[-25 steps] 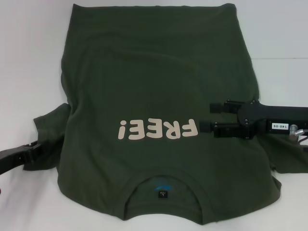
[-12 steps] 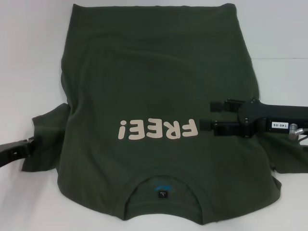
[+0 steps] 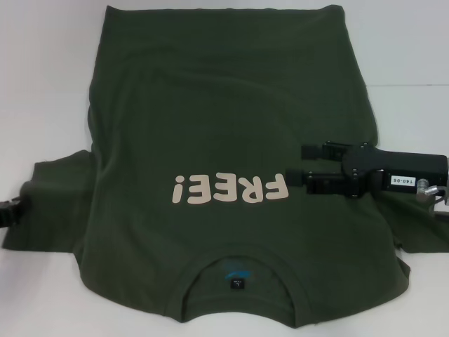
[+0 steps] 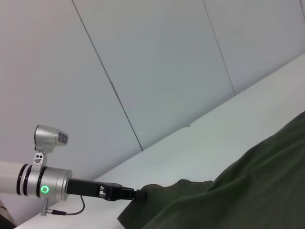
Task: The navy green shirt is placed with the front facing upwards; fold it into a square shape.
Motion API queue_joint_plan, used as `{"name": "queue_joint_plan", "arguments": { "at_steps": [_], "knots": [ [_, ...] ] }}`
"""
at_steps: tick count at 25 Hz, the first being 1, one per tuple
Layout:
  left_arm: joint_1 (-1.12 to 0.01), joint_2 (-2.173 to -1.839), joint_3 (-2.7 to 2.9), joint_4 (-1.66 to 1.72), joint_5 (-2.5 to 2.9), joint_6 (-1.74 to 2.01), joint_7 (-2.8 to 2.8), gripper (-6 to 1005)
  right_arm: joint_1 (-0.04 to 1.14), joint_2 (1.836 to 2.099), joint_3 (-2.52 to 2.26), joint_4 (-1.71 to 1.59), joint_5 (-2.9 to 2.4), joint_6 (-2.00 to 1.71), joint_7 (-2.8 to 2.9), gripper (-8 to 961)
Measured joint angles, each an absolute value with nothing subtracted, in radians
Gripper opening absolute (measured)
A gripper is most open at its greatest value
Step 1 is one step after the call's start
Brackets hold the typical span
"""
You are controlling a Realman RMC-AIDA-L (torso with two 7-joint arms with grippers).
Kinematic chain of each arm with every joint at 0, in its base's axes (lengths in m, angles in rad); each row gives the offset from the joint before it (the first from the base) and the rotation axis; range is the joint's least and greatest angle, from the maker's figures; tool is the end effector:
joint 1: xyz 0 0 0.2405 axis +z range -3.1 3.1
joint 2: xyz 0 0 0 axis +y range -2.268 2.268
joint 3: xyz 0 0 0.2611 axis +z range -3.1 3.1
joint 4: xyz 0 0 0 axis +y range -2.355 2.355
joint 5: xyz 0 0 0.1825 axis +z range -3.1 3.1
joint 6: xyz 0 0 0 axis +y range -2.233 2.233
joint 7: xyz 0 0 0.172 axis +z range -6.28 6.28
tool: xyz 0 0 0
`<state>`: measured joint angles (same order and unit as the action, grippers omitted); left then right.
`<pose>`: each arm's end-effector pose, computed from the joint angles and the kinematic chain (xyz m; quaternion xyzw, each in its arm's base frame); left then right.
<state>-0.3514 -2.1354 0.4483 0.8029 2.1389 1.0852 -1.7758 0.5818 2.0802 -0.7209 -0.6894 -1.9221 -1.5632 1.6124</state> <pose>-0.3710 0.3201 0.0253 -0.7424 -0.5115 -0.1792 0.3938 0.2072 0.3378 -0.0207 -0.9136 0.2759 0.2821 0.0980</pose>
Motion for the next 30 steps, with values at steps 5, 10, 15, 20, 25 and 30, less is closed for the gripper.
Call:
{"name": "queue_joint_plan", "arguments": {
  "at_steps": [5,10,15,20,25,30],
  "knots": [
    [-0.366,-2.121,0.447,0.809,2.150,1.053,-1.776,4,0.585,2.083,-0.721,-0.689,-1.922,-1.563,1.619,863],
    [-0.382,-2.108,0.435,0.813,2.151,1.046,-1.776,12,0.586,2.084,-0.721,-0.689,-1.922,-1.563,1.622,862],
    [-0.390,-2.101,0.428,0.832,2.151,1.045,-1.776,20,0.587,2.085,-0.721,-0.687,-1.922,-1.564,1.624,860],
    [-0.392,-2.094,0.425,0.844,2.153,1.035,-1.776,28,0.588,2.086,-0.721,-0.685,-1.922,-1.566,1.625,858],
    [-0.400,-2.091,0.425,0.848,2.178,1.009,-1.776,36,0.589,2.086,-0.721,-0.676,-1.922,-1.567,1.625,857],
    [-0.408,-2.088,0.427,0.861,2.180,1.000,-1.773,44,0.589,2.086,-0.721,-0.675,-1.922,-1.569,1.626,855]
  ]
}}
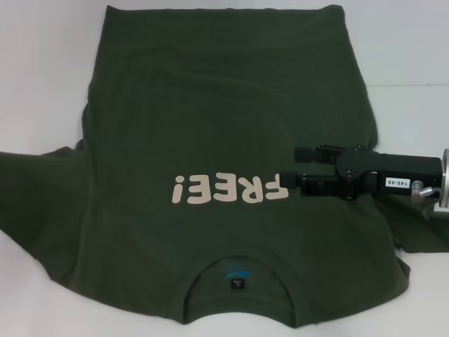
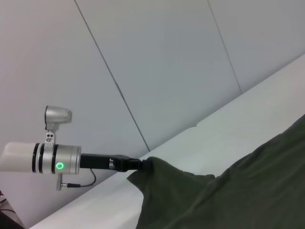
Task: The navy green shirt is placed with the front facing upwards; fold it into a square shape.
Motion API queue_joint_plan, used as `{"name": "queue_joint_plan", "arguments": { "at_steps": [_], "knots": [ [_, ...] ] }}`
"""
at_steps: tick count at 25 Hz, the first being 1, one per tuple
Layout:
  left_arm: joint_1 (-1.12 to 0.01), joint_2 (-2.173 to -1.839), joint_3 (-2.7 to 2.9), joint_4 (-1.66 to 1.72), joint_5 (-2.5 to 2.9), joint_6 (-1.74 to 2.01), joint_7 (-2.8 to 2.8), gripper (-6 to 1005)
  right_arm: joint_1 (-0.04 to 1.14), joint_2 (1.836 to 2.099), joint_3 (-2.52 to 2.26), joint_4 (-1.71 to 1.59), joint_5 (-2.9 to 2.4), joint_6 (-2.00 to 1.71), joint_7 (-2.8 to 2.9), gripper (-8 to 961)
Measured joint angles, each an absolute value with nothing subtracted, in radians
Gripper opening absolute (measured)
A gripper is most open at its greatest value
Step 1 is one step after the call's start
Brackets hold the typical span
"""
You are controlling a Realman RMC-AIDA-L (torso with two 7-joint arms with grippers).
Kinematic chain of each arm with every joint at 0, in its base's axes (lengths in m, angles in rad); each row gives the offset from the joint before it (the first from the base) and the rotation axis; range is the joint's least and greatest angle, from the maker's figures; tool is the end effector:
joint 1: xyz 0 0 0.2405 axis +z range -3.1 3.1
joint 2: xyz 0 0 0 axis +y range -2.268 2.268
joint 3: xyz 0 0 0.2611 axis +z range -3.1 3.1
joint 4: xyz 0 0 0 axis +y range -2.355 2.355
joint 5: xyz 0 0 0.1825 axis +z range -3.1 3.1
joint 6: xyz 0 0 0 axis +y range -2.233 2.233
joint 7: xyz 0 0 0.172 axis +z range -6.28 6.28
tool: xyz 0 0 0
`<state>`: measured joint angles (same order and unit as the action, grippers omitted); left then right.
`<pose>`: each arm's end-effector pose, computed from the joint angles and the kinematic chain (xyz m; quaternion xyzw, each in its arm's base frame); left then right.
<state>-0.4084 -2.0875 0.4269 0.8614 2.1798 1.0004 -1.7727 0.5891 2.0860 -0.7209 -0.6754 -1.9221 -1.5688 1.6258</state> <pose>-0.3749 0.3499 0.0718 -0.7392 -0.4658 -0.1458 0.4641 0.2038 0.3362 -0.0249 -0.9109 0.2839 0.2866 0.0862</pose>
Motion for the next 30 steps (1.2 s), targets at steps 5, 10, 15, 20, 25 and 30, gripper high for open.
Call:
{"name": "queue_joint_plan", "arguments": {
  "at_steps": [5,10,15,20,25,30],
  "knots": [
    [-0.417,-2.086,0.431,0.877,2.180,0.995,-1.770,52,0.589,2.086,-0.721,-0.672,-1.922,-1.569,1.626,853],
    [-0.424,-2.085,0.435,0.886,2.180,0.995,-1.767,60,0.590,2.086,-0.721,-0.664,-1.922,-1.567,1.626,852],
    [-0.422,-2.085,0.435,0.888,2.180,1.009,-1.772,68,0.591,2.086,-0.721,-0.661,-1.922,-1.566,1.626,850],
    [-0.411,-2.091,0.435,0.914,2.180,1.111,-1.797,76,0.591,2.086,-0.721,-0.661,-1.921,-1.565,1.626,849],
    [-0.411,-2.091,0.447,0.940,2.202,1.257,-1.821,84,0.591,2.086,-0.721,-0.661,-1.921,-1.565,1.626,847],
    [-0.420,-2.098,0.508,0.960,2.225,1.339,-1.863,92,0.591,2.086,-0.721,-0.661,-1.920,-1.565,1.624,845]
  ]
}}
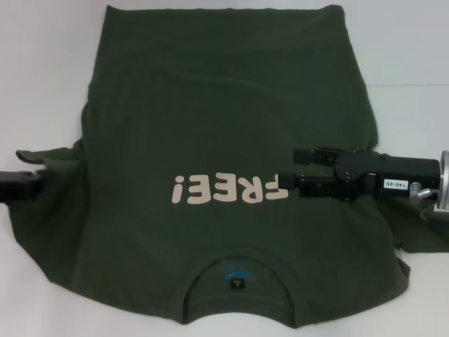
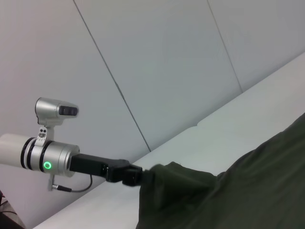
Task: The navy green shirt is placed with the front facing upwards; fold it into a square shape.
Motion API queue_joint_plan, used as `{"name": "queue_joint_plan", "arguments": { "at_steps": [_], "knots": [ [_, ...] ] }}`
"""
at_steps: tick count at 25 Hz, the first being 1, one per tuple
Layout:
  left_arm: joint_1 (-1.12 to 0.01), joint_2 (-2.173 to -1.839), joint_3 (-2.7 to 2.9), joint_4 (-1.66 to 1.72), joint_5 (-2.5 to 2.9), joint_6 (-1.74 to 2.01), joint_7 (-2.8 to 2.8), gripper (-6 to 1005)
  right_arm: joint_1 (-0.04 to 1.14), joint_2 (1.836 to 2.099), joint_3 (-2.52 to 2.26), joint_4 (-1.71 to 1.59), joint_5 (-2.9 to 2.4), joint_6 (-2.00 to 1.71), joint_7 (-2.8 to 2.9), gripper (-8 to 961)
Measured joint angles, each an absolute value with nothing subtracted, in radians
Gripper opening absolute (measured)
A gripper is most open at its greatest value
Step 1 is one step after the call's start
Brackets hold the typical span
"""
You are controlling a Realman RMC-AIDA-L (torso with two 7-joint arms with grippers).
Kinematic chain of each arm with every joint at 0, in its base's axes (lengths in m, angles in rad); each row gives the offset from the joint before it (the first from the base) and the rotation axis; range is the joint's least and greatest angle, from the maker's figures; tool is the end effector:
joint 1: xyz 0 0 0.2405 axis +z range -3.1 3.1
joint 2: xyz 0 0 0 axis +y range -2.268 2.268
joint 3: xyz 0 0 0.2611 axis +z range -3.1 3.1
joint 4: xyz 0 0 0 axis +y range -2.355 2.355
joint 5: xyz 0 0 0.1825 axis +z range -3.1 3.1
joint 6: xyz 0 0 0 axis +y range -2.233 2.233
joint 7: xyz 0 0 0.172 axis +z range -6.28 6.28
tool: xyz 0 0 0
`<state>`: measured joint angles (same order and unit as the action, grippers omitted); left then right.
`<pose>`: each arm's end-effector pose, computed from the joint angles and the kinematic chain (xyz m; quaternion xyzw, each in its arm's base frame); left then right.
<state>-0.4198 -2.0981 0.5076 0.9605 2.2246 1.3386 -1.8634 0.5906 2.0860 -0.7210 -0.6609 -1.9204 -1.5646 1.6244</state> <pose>-0.3205 0.3360 0.0407 -0.8245 -0.4412 -0.1632 0.3147 0.2044 0.3357 -0.0269 -0.9092 0.2886 0.2880 0.0841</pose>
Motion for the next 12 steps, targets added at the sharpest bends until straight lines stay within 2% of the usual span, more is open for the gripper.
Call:
{"name": "queue_joint_plan", "arguments": {
  "at_steps": [12],
  "knots": [
    [-0.495,-2.120,0.589,0.953,2.215,1.389,-1.975,111,0.588,2.086,-0.723,-0.660,-1.920,-1.565,1.616,842]
  ]
}}
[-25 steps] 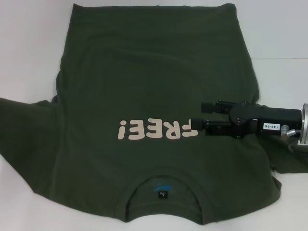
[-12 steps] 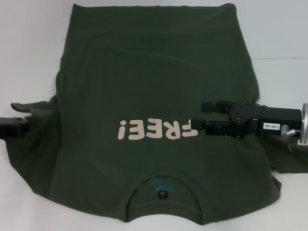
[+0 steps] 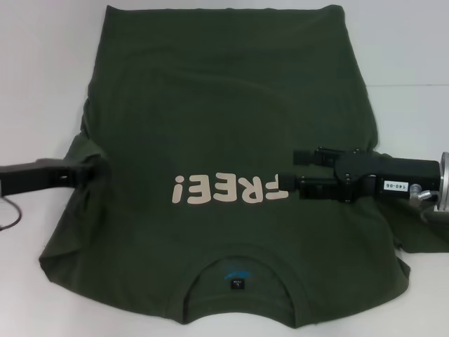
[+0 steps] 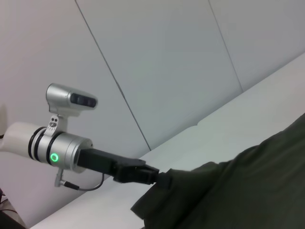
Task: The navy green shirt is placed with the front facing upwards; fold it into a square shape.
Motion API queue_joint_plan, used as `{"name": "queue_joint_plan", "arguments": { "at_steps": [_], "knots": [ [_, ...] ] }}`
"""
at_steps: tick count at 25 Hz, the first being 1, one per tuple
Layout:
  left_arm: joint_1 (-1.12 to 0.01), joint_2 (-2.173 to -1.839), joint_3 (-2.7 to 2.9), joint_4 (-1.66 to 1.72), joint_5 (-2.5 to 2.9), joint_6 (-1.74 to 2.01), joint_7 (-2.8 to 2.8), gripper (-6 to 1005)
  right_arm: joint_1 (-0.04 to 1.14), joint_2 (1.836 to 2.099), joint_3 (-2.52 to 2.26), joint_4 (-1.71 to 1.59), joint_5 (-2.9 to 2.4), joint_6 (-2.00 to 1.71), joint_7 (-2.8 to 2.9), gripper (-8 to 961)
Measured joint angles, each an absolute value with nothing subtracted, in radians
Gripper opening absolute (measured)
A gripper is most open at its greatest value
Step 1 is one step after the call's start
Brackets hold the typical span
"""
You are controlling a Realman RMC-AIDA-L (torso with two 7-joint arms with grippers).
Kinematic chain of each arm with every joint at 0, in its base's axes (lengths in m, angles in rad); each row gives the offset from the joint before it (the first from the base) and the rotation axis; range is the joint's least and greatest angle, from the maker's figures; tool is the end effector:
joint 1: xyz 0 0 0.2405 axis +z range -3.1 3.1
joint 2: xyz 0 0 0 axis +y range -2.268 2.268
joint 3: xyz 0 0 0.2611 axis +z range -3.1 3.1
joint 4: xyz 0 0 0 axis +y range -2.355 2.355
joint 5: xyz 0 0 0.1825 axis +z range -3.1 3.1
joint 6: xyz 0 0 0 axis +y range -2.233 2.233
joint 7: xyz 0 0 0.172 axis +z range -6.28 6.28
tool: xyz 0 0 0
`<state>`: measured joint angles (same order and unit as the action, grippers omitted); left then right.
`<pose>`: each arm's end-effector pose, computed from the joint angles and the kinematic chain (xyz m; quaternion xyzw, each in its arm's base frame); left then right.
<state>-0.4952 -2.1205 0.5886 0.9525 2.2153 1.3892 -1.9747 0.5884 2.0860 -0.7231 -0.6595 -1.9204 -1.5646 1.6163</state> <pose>-0.2766 0.3498 0.0138 -0.8435 -0.4439 -0.1829 0.2409 0.2051 0.3349 -0.0275 -0.9103 0.2861 0.2871 0.0845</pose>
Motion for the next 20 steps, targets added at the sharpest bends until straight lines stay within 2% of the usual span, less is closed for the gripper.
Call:
{"name": "queue_joint_plan", "arguments": {
  "at_steps": [7,15,20],
  "knots": [
    [-0.552,-2.159,0.590,0.860,2.194,1.310,-1.981,122,0.587,2.086,-0.727,-0.660,-1.920,-1.565,1.612,839],
    [-0.591,-2.164,0.601,0.745,2.178,1.224,-1.976,135,0.588,2.086,-0.728,-0.660,-1.921,-1.565,1.612,837],
    [-0.588,-2.165,0.601,0.746,2.147,1.234,-1.962,326,0.587,2.086,-0.722,-0.660,-1.920,-1.566,1.612,835]
  ]
}}
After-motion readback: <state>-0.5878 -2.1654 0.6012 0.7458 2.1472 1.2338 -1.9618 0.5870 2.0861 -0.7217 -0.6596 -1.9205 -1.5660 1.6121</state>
